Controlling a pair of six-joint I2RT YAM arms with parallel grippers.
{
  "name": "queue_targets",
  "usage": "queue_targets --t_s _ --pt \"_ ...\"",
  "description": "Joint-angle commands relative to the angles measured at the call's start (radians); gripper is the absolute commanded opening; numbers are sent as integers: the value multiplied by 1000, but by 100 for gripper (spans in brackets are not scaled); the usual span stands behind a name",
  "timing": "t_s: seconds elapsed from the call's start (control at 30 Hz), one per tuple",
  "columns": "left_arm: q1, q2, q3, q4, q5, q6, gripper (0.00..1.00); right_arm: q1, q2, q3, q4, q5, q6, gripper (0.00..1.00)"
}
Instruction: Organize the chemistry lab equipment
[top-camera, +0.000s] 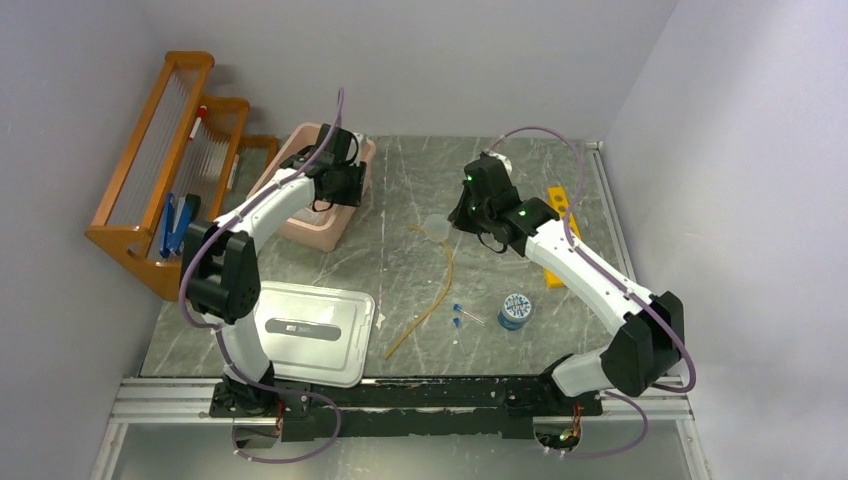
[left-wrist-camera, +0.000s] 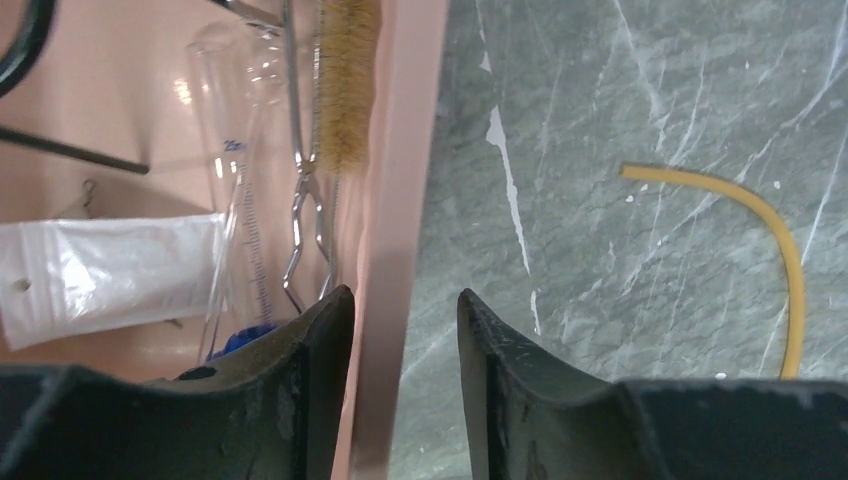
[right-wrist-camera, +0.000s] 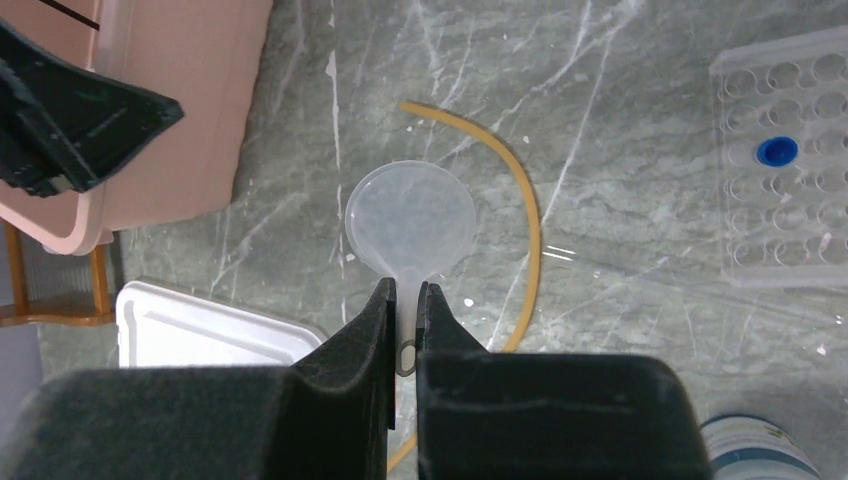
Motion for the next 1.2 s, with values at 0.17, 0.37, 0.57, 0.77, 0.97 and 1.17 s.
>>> queue_targets --t_s 0.17,0.37,0.57,0.77,0.97,1.17 --pt "-5 44 87 37 169 77 29 -3 37 57 59 -21 -20 0" --pt "-39 68 122 57 272 24 22 -3 68 99 82 -31 -31 0" --pt "-80 79 113 104 343 -62 22 -4 115 163 115 -47 -50 0" --pt "-105 74 121 116 353 -102 36 -4 160 235 134 -64 -68 0" --pt "-103 11 166 77 270 -110 56 0 188 285 161 -98 -68 0" --pt "-77 -130 160 18 -91 -141 55 40 235 332 192 -110 -69 0"
